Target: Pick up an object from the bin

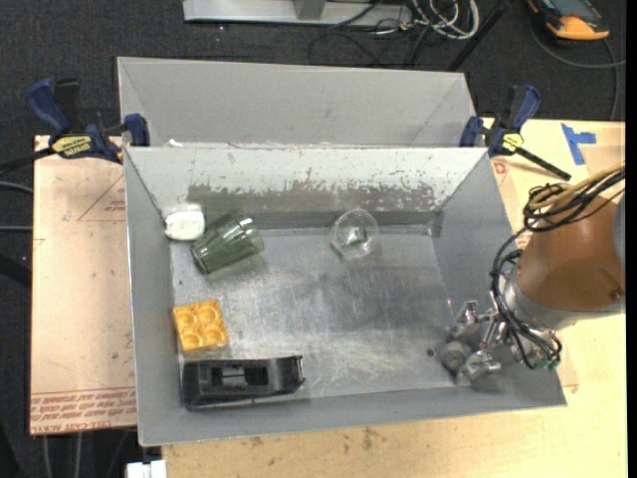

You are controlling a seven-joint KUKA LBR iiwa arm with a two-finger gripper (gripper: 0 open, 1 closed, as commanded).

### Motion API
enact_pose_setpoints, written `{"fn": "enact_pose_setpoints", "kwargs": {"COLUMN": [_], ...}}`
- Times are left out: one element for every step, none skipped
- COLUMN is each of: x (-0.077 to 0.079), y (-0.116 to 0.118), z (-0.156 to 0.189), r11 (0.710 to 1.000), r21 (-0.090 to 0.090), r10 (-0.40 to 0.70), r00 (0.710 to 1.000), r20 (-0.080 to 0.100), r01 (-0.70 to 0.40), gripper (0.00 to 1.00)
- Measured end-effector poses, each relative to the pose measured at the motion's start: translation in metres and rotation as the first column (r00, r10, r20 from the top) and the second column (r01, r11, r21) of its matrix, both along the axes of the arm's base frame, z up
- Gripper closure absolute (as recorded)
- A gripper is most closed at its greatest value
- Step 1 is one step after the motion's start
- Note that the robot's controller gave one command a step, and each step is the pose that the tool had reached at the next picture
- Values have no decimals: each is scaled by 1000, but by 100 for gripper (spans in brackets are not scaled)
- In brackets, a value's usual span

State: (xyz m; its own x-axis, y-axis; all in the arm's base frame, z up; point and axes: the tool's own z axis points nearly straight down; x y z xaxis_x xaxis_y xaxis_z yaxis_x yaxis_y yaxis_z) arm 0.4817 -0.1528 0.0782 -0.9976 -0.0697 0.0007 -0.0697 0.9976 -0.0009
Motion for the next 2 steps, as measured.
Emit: {"fn": "enact_pose_setpoints", "kwargs": {"x": [-2, 0], "y": [1, 1], "z": [17, 34], "r11": [1000, 1000], "r21": [3, 2], "r10": [0, 0], "r00": [1000, 1000], "r20": [-4, 2], "r01": [0, 0], "gripper": [100, 100]}}
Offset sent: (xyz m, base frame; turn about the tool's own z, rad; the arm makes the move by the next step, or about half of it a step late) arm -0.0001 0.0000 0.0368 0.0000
